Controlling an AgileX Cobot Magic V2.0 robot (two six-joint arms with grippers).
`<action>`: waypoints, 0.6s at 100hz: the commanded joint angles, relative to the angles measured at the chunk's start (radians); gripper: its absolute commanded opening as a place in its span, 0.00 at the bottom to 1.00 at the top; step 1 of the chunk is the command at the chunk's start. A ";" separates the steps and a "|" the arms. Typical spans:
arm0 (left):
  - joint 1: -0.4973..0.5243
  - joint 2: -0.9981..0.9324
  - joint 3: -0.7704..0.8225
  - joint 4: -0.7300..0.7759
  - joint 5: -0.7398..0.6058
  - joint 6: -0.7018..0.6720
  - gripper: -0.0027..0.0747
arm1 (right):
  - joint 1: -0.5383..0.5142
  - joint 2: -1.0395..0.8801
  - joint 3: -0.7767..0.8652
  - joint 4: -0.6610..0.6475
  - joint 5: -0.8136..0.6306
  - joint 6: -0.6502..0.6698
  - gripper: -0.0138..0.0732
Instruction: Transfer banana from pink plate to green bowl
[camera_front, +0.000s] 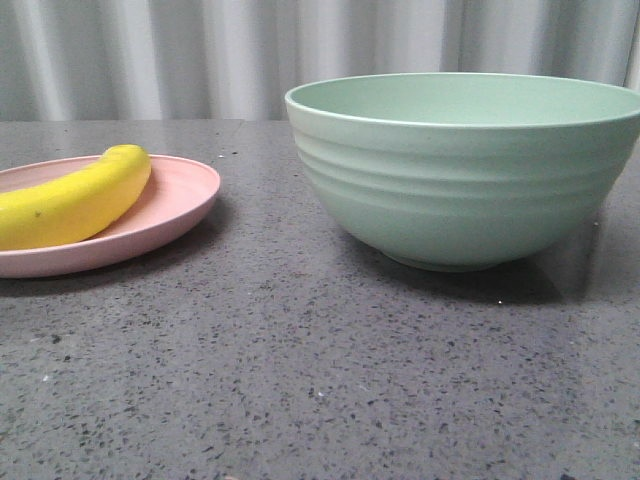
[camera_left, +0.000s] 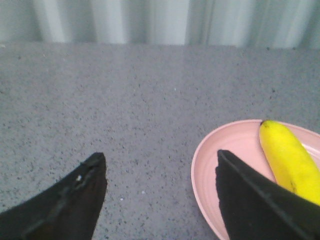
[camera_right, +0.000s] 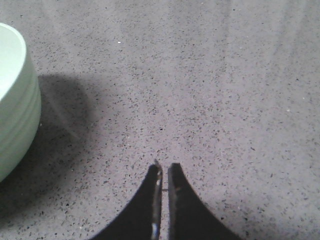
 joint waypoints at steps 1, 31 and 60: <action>0.002 0.066 -0.092 -0.013 0.025 -0.001 0.60 | -0.007 0.013 -0.037 -0.011 -0.074 -0.008 0.09; -0.155 0.256 -0.244 -0.013 0.107 0.126 0.60 | -0.007 0.013 -0.033 -0.011 -0.074 -0.008 0.09; -0.327 0.455 -0.319 -0.013 0.235 0.151 0.60 | -0.007 0.013 -0.033 -0.011 -0.074 -0.008 0.09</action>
